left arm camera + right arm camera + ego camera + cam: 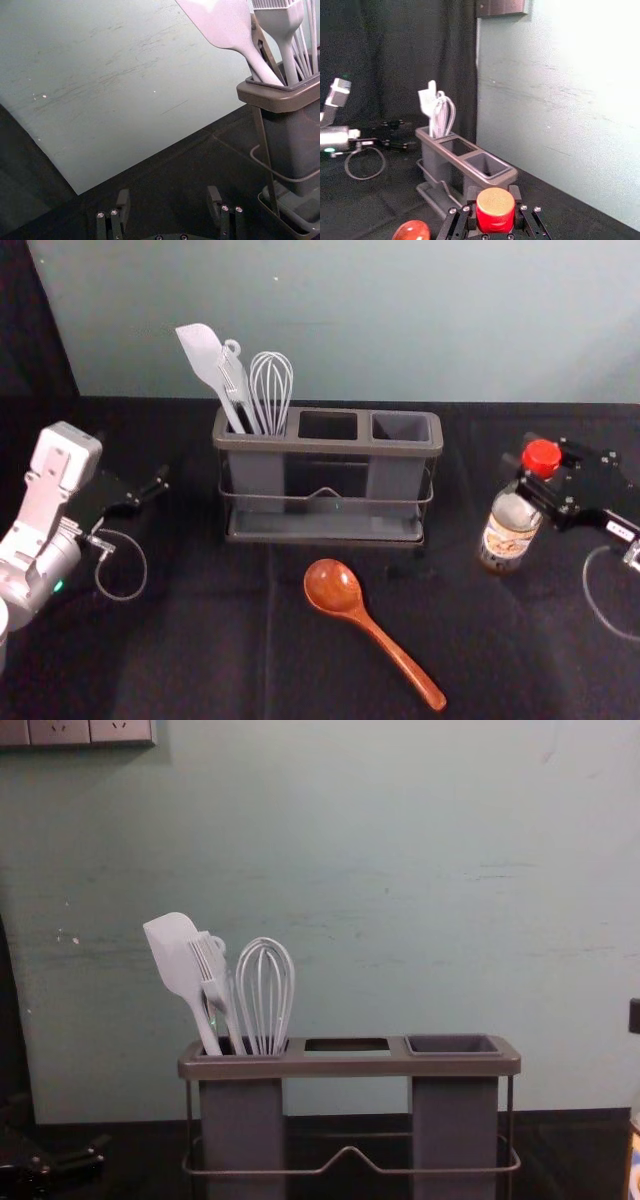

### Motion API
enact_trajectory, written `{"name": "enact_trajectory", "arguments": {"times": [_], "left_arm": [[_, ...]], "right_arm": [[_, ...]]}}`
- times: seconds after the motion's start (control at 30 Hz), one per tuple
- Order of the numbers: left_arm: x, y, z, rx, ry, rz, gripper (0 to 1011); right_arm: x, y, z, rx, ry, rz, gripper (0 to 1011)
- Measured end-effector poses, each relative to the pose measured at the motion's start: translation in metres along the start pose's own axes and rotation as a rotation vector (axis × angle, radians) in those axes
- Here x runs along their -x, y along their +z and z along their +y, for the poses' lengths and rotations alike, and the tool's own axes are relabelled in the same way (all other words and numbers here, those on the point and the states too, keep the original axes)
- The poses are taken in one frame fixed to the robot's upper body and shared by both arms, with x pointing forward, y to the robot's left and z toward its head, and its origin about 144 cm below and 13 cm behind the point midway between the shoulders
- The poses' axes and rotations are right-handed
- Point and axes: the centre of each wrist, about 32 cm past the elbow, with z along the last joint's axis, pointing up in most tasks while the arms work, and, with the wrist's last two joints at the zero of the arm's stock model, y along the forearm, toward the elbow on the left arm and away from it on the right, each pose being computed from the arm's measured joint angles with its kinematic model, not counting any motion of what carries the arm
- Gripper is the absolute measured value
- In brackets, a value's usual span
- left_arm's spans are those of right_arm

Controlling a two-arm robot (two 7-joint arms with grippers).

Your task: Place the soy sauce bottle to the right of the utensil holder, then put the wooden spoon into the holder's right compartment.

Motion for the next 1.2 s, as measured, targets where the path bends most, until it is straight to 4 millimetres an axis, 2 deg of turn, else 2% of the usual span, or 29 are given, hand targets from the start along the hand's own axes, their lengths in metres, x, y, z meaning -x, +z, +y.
{"name": "enact_trajectory", "arguments": {"times": [0.17, 0.77, 1.2], "left_arm": [[0.0, 0.0, 0.0, 0.0, 0.0, 0.0, 1005], [0.0, 0.0, 0.0, 0.0, 0.0, 0.0, 1005], [0.0, 0.0, 0.0, 0.0, 0.0, 0.0, 1005]], "right_arm": [[-0.006, 0.0, 0.005, 0.011, -0.017, -0.007, 382], [-0.024, -0.017, 0.045, 0.021, -0.083, 0.006, 382], [-0.024, -0.026, 0.061, 0.007, -0.096, -0.001, 382]]}}
